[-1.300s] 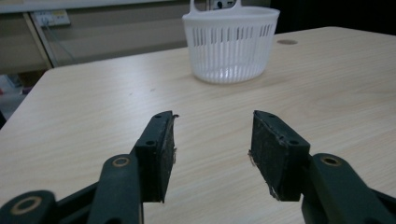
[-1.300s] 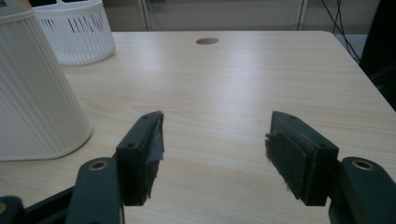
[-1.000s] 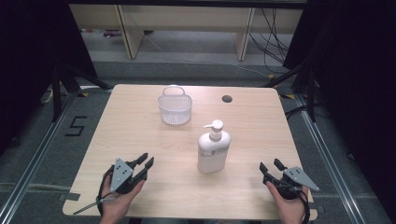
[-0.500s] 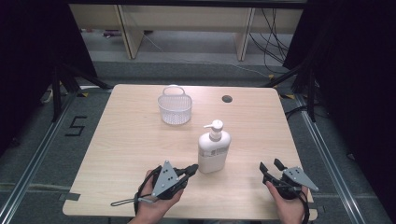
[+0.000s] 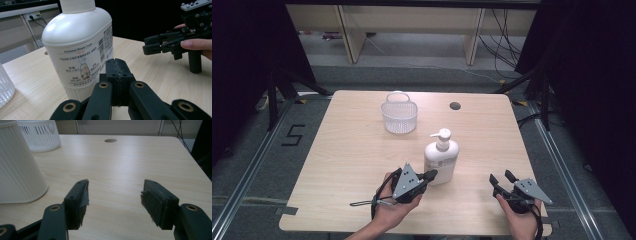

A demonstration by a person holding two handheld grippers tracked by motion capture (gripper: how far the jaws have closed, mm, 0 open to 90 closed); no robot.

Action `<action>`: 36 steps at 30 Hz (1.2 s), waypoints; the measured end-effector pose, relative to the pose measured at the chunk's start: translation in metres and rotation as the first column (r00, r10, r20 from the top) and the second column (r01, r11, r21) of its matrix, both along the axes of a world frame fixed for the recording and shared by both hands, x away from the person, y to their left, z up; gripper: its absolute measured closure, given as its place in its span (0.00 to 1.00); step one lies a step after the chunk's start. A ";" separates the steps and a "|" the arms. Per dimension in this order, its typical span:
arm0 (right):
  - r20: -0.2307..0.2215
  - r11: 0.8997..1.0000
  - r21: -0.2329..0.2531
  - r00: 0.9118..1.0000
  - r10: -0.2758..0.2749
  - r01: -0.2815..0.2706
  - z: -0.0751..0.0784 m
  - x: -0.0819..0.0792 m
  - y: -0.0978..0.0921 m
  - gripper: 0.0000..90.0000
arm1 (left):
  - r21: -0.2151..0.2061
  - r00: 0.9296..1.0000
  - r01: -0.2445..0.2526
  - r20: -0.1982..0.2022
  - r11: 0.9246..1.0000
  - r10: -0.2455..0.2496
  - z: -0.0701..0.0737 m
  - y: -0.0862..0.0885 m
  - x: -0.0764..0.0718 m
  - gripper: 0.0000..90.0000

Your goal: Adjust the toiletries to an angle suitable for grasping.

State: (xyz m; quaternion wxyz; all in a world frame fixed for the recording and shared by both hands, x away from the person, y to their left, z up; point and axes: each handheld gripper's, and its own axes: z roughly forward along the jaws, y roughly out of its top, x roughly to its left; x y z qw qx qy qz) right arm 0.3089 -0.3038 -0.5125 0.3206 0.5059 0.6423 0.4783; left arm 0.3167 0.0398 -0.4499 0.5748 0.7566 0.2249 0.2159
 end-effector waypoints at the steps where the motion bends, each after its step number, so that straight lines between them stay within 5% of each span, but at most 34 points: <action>1: 0.000 1.000 0.006 1.000 0.001 -0.001 0.000 0.000 0.000 0.43 | 0.003 1.000 0.001 0.002 1.000 -0.001 0.000 -0.001 0.001 1.00; 4: -0.013 0.999 0.031 1.000 -0.006 0.006 0.000 -0.001 0.002 0.43 | -0.003 1.000 0.001 0.002 1.000 -0.001 0.000 -0.005 0.004 1.00; 21: 0.028 1.000 -0.001 1.000 -0.008 0.008 -0.001 0.000 0.000 0.43 | -0.001 0.999 -0.046 -0.004 0.999 0.046 -0.003 -0.008 0.017 1.00; 26: -0.006 0.999 0.038 1.000 -0.018 0.019 0.000 -0.002 0.003 0.43 | 0.002 0.998 -0.066 -0.005 0.998 0.066 -0.003 -0.005 0.019 1.00; 29: 0.025 1.000 0.001 1.000 -0.009 0.009 -0.001 0.000 0.000 0.43 | 0.004 0.997 -0.078 -0.008 0.997 0.078 -0.002 -0.003 0.022 1.00; 33: 0.002 0.999 0.036 1.000 -0.013 0.013 -0.001 -0.002 0.002 0.43 | 0.000 0.995 -0.100 -0.013 0.995 0.100 -0.002 0.000 0.025 1.00; 36: 0.024 1.000 0.005 1.000 -0.005 0.005 -0.001 0.000 0.000 0.43 | -0.002 0.993 -0.114 -0.015 0.994 0.114 -0.002 0.002 0.028 1.00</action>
